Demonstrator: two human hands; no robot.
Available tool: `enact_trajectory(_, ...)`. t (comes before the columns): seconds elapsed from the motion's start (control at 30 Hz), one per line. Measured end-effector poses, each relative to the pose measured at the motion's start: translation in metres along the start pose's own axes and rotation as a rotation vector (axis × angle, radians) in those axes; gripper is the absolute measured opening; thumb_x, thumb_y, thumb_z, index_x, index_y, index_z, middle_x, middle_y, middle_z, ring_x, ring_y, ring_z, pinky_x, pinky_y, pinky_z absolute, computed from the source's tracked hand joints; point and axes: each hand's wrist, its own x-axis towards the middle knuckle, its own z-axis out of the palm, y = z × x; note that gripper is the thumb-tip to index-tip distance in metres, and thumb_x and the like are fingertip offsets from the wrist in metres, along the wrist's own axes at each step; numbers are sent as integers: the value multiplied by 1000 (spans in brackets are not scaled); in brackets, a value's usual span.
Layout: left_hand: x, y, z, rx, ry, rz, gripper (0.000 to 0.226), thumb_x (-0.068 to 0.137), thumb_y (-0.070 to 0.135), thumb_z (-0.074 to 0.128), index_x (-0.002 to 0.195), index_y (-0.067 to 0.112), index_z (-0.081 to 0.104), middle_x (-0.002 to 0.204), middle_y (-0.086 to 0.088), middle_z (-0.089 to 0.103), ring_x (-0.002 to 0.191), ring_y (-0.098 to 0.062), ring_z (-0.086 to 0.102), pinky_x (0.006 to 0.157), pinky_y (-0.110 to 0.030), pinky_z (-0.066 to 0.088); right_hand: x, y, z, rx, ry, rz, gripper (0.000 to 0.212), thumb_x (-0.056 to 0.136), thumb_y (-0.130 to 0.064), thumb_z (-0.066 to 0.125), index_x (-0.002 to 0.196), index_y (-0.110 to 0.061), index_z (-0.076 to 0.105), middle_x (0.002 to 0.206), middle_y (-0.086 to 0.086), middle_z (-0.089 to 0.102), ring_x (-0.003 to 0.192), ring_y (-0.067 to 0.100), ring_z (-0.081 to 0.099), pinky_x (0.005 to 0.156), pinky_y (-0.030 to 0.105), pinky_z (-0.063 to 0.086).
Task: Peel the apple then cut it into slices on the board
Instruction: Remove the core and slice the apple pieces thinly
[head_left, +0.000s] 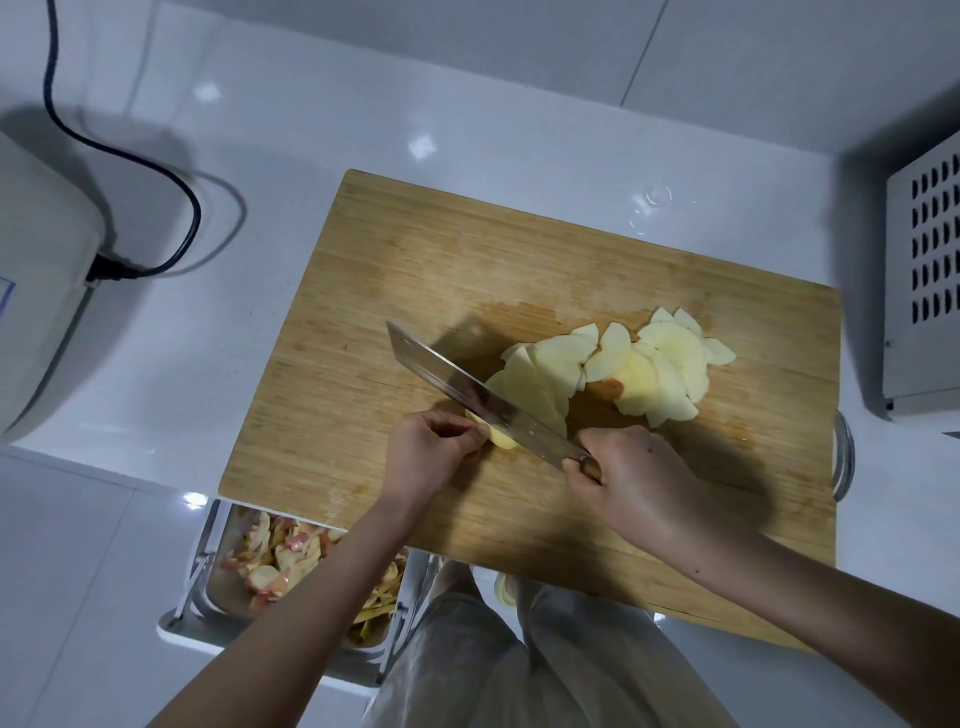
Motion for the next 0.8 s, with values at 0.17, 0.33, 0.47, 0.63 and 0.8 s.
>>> enact_trajectory(0.17,0,1,0,25,-8,24,4,77,11,73,77,14,71,82,-6,72,78,-20,69,76,-30,58,4,0,-1,-5,-28,13,21,94,-27,48,74,-23,47,59,-12,46,50,2,46,45,14,27)
enact_trajectory(0.33,1,-1,-1,66,-16,64,5,77,11,73,76,15,71,81,-4,71,74,-14,67,72,-27,57,9,-1,-2,-4,-49,17,20,94,-27,49,74,-24,47,61,-12,47,54,2,49,46,13,27)
enact_trajectory(0.47,3,-3,-1,62,3,57,3,77,12,75,76,10,72,78,-7,73,74,-20,69,73,-31,58,18,-4,5,-25,-53,17,18,94,-27,47,77,-21,51,62,-10,48,58,6,52,47,14,31)
enact_trajectory(0.63,6,-5,-2,93,9,56,7,77,15,75,79,8,74,77,-5,73,72,-18,70,76,-35,58,25,-5,20,53,-18,24,19,94,-26,50,88,-12,61,67,-6,54,62,10,57,53,17,42)
enact_trajectory(0.8,6,-8,-1,160,10,110,4,79,18,73,79,14,72,81,-2,72,77,-16,69,78,-40,57,15,1,15,150,18,15,17,93,-26,52,79,-18,58,61,-9,52,55,5,56,47,14,40)
